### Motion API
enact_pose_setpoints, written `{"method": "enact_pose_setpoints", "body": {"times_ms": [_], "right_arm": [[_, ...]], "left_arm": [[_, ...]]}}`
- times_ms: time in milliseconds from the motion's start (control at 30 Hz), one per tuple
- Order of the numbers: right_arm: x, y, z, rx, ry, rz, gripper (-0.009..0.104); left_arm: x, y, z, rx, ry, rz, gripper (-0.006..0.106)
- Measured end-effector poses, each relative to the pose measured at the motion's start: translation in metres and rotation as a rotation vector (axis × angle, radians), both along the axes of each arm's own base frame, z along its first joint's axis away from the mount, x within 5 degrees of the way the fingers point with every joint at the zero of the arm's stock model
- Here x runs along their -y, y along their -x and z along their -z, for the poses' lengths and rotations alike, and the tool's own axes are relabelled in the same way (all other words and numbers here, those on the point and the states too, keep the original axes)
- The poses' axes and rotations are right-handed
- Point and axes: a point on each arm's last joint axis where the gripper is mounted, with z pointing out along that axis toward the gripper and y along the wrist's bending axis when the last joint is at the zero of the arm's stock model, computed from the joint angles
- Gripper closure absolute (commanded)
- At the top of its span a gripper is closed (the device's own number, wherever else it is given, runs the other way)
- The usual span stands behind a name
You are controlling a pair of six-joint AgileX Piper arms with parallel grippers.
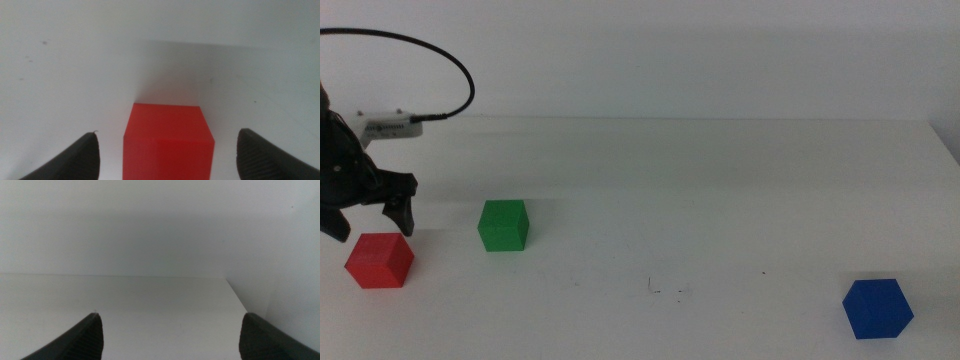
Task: Stack red cubes first, then green, then blue cubes in a specific spot.
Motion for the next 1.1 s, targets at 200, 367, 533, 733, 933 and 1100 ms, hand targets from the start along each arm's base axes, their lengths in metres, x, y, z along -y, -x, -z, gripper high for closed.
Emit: {"method": "enact_pose_setpoints", "body": {"times_ms": [200,367,533,733,933,1100], "right_arm": [[0.0,0.0,0.0,0.0,0.0,0.0,0.002],[0.0,0.0,0.0,0.0,0.0,0.0,0.002],[0.0,0.0,0.0,0.0,-0.002,0.0,0.002],[0.0,0.0,0.0,0.0,-0.002,0.0,0.002],[0.0,0.0,0.0,0.0,-0.002,0.0,0.002],[0.0,0.0,0.0,0.0,-0.002,0.0,0.002]], "left_arm": [[0.0,-0.003,0.015,-0.034,0.008,0.0,0.011],[-0.001,-0.005,0.027,-0.067,0.015,0.0,0.025],[-0.001,-0.006,0.032,-0.079,0.017,0.0,0.054],[0.0,-0.001,0.03,-0.12,0.026,-0.027,0.091],[0.027,0.008,-0.019,-0.073,0.009,-0.049,0.102],[0.099,0.003,-0.068,0.079,-0.012,0.035,0.102]]}}
